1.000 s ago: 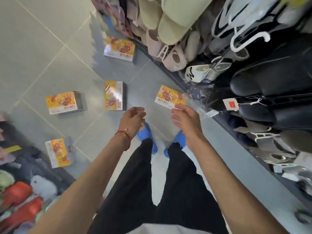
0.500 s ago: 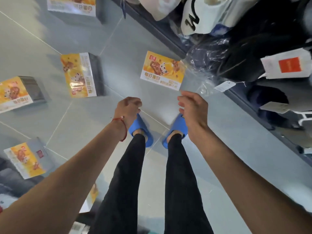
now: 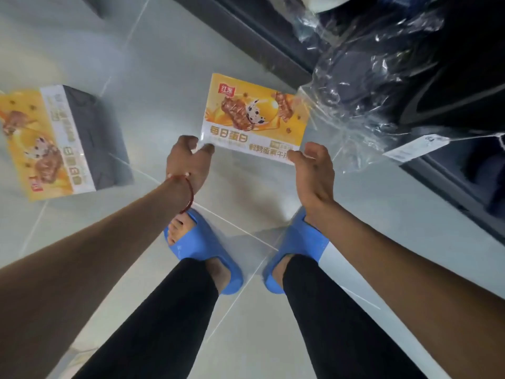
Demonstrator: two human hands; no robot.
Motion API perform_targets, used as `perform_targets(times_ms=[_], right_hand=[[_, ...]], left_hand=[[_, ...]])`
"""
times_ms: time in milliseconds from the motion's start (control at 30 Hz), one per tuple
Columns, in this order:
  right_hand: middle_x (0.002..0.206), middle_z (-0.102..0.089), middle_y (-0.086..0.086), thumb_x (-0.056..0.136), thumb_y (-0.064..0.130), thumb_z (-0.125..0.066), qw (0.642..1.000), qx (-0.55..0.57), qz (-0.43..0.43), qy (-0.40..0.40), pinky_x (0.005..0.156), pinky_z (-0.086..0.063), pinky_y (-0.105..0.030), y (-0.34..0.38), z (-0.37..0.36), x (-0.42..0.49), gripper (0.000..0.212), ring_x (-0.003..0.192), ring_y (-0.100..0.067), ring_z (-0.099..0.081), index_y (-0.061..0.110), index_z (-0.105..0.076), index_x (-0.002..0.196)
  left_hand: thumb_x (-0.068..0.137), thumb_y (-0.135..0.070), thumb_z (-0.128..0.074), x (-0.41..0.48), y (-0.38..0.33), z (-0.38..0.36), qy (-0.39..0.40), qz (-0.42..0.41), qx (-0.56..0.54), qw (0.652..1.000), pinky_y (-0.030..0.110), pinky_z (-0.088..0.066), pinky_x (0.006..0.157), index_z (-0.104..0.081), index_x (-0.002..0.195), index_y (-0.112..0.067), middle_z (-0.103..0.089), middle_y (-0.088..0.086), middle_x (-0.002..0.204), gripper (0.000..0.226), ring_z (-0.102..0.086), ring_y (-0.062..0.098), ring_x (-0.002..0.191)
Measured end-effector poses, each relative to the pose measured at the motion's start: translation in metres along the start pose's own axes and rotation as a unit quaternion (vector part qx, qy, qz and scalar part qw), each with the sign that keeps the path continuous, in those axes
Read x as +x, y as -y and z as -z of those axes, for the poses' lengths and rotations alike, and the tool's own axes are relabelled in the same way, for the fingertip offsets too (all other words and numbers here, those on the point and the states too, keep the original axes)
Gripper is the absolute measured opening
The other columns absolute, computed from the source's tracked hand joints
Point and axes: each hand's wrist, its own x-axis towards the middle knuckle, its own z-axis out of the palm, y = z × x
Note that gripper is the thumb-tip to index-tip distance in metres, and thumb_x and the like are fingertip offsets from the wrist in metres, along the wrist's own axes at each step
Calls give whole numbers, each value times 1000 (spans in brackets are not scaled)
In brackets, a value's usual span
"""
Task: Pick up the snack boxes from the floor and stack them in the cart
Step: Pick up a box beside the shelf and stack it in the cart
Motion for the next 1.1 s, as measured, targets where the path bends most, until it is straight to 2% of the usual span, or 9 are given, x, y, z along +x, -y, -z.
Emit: perform_targets(times_ms=[67, 133, 200, 233, 333, 500, 700, 933, 1100], right_hand=[[150, -46, -3, 97, 39, -65, 1000, -8, -17, -2, 101, -37, -28, -7, -10, 28, 63, 137, -21, -46, 13, -44, 150], [152, -43, -4, 94, 50, -65, 999, -2, -34, 6, 99, -35, -32, -9, -20, 51, 74, 137, -23, -46, 14, -39, 153], [140, -54, -6, 81, 61, -68, 999, 16, -47, 11, 91, -43, -33, -11, -27, 72, 80, 124, -24, -58, 16, -46, 144], [131, -61, -6, 77, 61, -69, 998, 27, -50, 18, 85, -48, -32, -13, -31, 83, 74, 113, -23, -65, 18, -52, 135], [102, -75, 2, 90, 41, -74, 996, 60, -33, 53, 77, -56, -30, -16, -39, 105, 15, 89, -15, -73, 33, -64, 99], [87, -76, 6, 92, 29, -74, 988, 110, -46, 94, 78, -59, -33, -12, -41, 112, 10, 85, -18, -74, 32, -64, 92], [109, -70, 2, 88, 32, -78, 987, 106, -70, 98, 67, -53, -29, -5, -38, 67, 53, 96, -17, -71, 21, -48, 129], [102, -70, 8, 85, 30, -82, 989, 75, -59, 117, 63, -53, -20, 18, -14, -14, 58, 85, -6, -71, 19, -45, 128], [101, -70, 7, 78, 44, -84, 990, 54, -57, 120, 72, -59, -35, 52, 15, -82, 66, 85, -12, -74, 21, -44, 125]], left_hand=[[96, -39, -62, 30, 3, -12, -5, -29, 10, 1000, 32, -37, 108, -48, 143, -14, -52, 6, 146, 56, -49, 26, 134], [94, -43, -63, 54, 1, -21, -1, -48, 10, 999, 32, -36, 110, -42, 149, -15, -48, 6, 150, 65, -47, 24, 137], [93, -47, -64, 76, -3, -29, 20, -52, -1, 998, 29, -36, 104, -37, 152, -16, -46, 4, 152, 72, -48, 24, 136], [91, -50, -66, 85, -6, -33, 34, -49, -8, 998, 28, -37, 100, -37, 151, -17, -49, 3, 150, 75, -50, 24, 134], [70, -60, -67, 106, -10, -42, 68, -37, -33, 996, 36, -48, 97, -49, 136, -21, -67, 0, 124, 79, -64, 25, 114], [60, -59, -71, 114, -7, -46, 79, -23, -27, 996, 49, -50, 100, -54, 121, -26, -73, -3, 110, 71, -69, 26, 102], [55, -61, -68, 67, 12, -23, 61, 22, -42, 997, 50, -53, 97, -52, 117, -26, -73, 1, 104, 74, -70, 28, 98], [54, -66, -71, -20, 21, 29, 48, 76, -103, 991, 53, -55, 94, -46, 112, -26, -71, 3, 105, 74, -70, 28, 96], [64, -66, -68, -98, 7, 68, 26, 84, -159, 983, 44, -56, 90, -47, 118, -23, -67, -3, 108, 73, -69, 22, 98]])
